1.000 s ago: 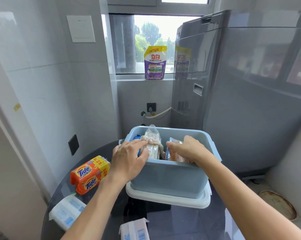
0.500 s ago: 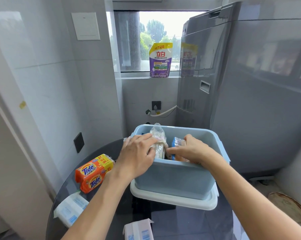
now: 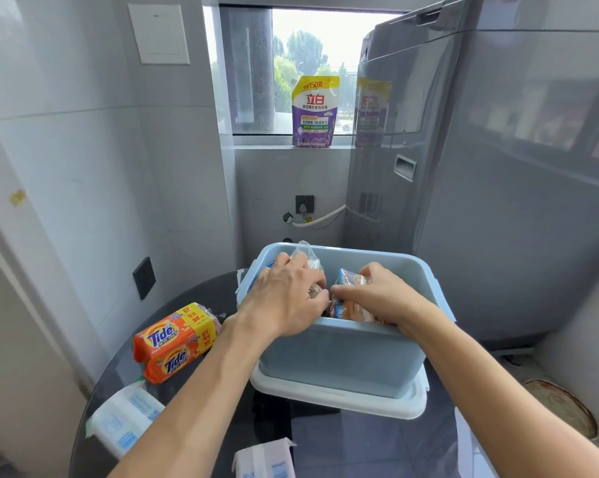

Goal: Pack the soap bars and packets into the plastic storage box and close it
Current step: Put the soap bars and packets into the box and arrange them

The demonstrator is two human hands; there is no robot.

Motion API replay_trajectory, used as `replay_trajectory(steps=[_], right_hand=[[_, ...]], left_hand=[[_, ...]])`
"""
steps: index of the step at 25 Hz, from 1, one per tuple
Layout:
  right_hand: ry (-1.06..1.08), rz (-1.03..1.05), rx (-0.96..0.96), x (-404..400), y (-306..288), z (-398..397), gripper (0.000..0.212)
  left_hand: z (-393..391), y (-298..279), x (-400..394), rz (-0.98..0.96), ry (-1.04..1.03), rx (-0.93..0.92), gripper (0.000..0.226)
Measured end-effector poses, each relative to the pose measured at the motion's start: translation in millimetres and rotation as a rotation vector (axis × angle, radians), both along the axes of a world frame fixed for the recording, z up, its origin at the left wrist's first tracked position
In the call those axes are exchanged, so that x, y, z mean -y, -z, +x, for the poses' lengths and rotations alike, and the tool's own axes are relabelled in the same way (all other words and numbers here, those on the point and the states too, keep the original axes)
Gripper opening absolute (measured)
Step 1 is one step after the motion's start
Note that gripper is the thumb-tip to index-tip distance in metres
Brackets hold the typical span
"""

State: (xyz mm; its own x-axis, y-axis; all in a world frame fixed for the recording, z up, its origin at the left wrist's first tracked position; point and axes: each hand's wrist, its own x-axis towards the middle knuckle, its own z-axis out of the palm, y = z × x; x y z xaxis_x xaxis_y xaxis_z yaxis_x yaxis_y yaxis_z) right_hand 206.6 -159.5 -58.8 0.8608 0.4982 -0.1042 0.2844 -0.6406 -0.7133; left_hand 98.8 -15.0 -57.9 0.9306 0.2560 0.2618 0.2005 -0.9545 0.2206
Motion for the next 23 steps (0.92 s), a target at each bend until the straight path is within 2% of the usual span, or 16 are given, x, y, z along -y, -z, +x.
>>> replay_trajectory(steps=[3,5,9,12,13,15,17,18,19,21,23], right_hand=[[-0.087,0.095,-0.005,6.3,-4.7,-2.7,0.077],[-0.163,0.049,0.005,7.5,-6.2,-3.4,0.085],[-0.193,-0.024,0.048,4.0,-4.6,-3.2,0.09],[-0.176,-0.037,0.068,3.3,-4.5,-3.5,0.095],[-0.175,-0.048,0.073,2.3,-4.5,-4.5,0.096],[-0.172,-0.06,0.078,0.8,-4.9,-5.6,0.097],[-0.181,-0.052,0.075,-0.7,-5.0,-5.9,0.097],[-0.177,-0.052,0.08,-1.1,-4.6,-6.4,0.097],[-0.172,-0.053,0.087,-1.2,-3.9,-6.4,0.098],[-0.153,-0.053,0.086,1.7,-3.2,-4.8,0.101],[-0.141,-0.04,0.07,1.8,-2.5,-4.6,0.105]], left_hand=[[-1.2,2.1,2.4,-0.011,0.001,0.077,0.028],[-3.7,5.4,2.1,-0.025,0.021,0.152,0.026],[-19.0,8.6,-0.1,-0.166,0.026,0.467,0.02],[-44.9,9.9,-45.4,-0.318,-0.265,0.684,0.024],[-59.0,15.2,-69.6,-0.304,-0.413,0.62,0.03],[-85.4,40.4,-112.7,-0.201,-0.645,0.225,0.051],[-103.1,70.4,-130.6,-0.191,-0.692,-0.187,0.08],[-106.8,84.9,-134.2,-0.185,-0.676,-0.287,0.088],[-107.3,95.5,-137.8,-0.171,-0.661,-0.307,0.089],[-103.0,101.2,-143.0,-0.183,-0.692,-0.213,0.08],[-99.5,89.2,-144.6,-0.343,-0.808,-0.05,0.075]])
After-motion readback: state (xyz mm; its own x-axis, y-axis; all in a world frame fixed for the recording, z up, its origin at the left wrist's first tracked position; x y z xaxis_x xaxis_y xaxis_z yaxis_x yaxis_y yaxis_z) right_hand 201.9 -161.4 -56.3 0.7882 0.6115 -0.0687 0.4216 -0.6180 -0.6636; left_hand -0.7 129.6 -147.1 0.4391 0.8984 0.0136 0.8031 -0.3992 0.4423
